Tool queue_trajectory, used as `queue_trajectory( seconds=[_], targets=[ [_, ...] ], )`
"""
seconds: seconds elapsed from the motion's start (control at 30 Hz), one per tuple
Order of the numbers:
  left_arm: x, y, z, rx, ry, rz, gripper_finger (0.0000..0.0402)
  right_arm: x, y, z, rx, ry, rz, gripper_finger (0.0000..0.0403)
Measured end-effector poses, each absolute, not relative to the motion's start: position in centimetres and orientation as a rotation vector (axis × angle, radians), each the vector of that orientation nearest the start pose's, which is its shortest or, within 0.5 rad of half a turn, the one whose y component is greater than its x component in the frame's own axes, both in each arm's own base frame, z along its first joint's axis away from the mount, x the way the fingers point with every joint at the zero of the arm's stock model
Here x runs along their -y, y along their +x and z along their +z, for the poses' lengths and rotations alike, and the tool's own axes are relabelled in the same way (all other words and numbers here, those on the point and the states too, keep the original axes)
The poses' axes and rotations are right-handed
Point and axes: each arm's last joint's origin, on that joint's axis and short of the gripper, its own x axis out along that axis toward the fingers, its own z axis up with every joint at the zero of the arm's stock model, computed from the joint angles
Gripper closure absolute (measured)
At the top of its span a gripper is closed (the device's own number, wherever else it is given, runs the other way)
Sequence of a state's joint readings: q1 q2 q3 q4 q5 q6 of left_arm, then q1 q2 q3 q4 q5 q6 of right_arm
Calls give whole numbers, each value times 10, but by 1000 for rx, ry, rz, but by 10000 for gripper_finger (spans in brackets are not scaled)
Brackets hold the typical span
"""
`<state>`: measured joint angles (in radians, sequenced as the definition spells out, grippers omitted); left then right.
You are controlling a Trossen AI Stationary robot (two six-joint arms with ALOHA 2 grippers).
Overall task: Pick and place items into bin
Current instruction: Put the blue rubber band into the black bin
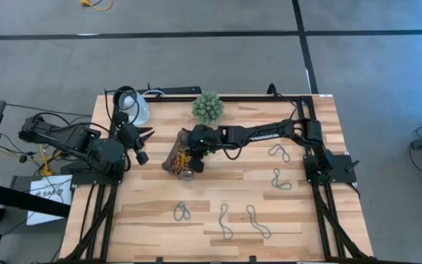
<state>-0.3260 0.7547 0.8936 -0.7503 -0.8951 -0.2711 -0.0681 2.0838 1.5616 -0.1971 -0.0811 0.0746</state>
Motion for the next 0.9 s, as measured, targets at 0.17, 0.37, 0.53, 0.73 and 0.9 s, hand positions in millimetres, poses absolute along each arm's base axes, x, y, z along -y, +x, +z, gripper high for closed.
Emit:
queue_trajectory(
  seconds=[0.17,0.37,0.53,0.73,0.9],
  targets=[
    [22,133,328,-433,74,571,346,28,459,208,-724,128,22,330],
    [31,145,324,-487,-6,371,346,26,442,249,-680,127,71,307],
    [52,165,315,-543,17,224,346,22,406,308,-623,88,85,306],
    [85,185,289,-662,93,153,346,17,362,353,-629,86,89,307],
    [109,204,259,-757,-4,201,346,15,338,367,-664,90,88,307]
  ],
)
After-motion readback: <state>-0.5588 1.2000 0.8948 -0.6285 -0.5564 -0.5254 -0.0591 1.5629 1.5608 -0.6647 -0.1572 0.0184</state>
